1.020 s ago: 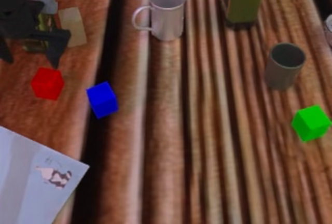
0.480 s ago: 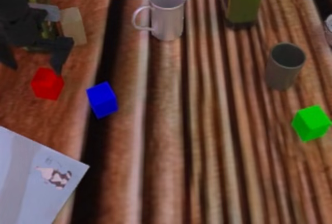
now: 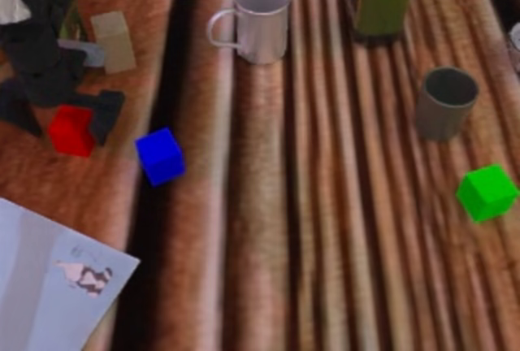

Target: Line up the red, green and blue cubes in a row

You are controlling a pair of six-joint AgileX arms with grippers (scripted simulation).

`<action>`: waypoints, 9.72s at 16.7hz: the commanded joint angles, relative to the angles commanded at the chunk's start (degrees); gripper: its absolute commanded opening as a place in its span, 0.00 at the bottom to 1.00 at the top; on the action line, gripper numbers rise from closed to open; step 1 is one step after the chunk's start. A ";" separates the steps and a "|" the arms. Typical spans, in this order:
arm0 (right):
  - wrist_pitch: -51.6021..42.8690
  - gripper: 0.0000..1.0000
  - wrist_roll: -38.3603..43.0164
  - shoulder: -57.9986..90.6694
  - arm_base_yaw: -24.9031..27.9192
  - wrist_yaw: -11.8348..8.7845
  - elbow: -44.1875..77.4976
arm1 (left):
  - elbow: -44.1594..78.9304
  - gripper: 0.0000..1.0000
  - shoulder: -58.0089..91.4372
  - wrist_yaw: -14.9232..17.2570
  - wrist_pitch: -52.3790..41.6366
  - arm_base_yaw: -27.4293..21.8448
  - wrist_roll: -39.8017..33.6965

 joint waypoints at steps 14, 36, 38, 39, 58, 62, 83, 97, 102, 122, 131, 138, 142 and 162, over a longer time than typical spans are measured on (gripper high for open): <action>0.00 1.00 0.00 0.00 0.00 0.00 0.00 | 0.00 0.10 0.00 0.00 0.00 0.00 0.00; 0.00 1.00 0.00 0.00 0.00 0.00 0.00 | 10.15 0.00 -5.18 0.17 -13.88 1.17 -0.22; 0.00 1.00 0.00 0.00 0.00 0.00 0.00 | 9.97 0.00 -5.03 0.14 -13.73 0.72 -0.26; 0.00 1.00 0.00 0.00 0.00 0.00 0.00 | 9.58 0.00 -5.33 0.11 -13.64 0.10 -0.95; 0.00 1.00 0.00 0.00 0.00 0.00 0.00 | -18.49 0.00 -26.41 -1.23 -6.75 -33.24 -45.68; 0.00 1.00 0.00 0.00 0.00 0.00 0.00 | -20.07 0.00 -25.42 -1.20 -4.55 -33.12 -45.35; 0.00 1.00 0.00 0.00 0.00 0.00 0.00 | -27.95 0.83 -21.34 -1.19 7.79 -33.06 -45.43; 0.00 1.00 0.00 0.00 0.00 0.00 0.00 | -26.09 1.00 -22.15 -1.22 5.41 -33.09 -45.46; 0.00 1.00 0.00 0.00 0.00 0.00 0.00 | -19.85 1.00 -26.01 -1.22 -5.40 -32.34 -45.81; -30.35 1.00 -5.21 53.41 4.38 0.11 39.89 | -63.14 1.00 -82.60 -2.17 22.16 -10.92 -36.75; -54.56 1.00 -9.37 99.25 7.87 0.15 70.93 | -96.26 1.00 -125.09 -1.19 46.90 1.59 -17.87; -60.96 1.00 -10.68 111.39 9.03 0.06 82.35 | -104.34 1.00 -138.31 -0.31 56.03 4.26 -9.35; -60.94 1.00 -10.65 111.42 8.74 0.08 82.37 | -104.34 1.00 -138.31 -0.31 56.03 4.26 -9.35; -44.48 0.55 -10.48 118.34 9.13 0.11 72.82 | -104.34 1.00 -138.31 -0.31 56.03 4.26 -9.35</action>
